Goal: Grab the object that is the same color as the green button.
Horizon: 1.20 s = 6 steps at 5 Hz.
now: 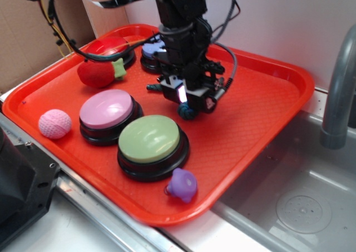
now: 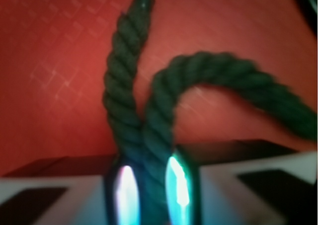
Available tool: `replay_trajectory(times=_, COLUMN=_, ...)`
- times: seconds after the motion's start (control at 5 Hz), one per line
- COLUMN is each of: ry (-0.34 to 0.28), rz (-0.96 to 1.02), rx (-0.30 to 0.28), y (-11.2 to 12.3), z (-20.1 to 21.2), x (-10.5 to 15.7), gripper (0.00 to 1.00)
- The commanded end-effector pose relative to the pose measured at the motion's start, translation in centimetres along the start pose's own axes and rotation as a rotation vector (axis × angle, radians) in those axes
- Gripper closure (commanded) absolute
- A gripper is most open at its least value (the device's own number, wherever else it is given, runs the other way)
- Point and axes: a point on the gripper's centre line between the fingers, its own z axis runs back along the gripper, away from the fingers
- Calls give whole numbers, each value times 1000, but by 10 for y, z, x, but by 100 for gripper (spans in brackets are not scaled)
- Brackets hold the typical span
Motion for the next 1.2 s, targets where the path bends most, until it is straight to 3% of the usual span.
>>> replay_trajectory(times=0.0, ry=-153, rz=76, rx=13, y=13, z=79, x=1, gripper=100)
replay_trajectory(times=0.2, ry=-156, rz=97, rx=-20, y=18, z=88, x=7, gripper=100)
replay_trajectory(times=0.4, ry=-133, rz=130, rx=15, y=23, z=62, x=9, gripper=0)
replay_trajectory(times=0.6, ry=-113, rz=299, rx=26, y=40, z=38, x=10, gripper=0)
replay_trajectory(times=0.8, ry=-175, rz=546, rx=-15, y=45, z=46, x=6, gripper=0)
replay_trajectory(times=1.0, ry=-49, rz=820, rx=-55, y=47, z=44, x=-7, gripper=0)
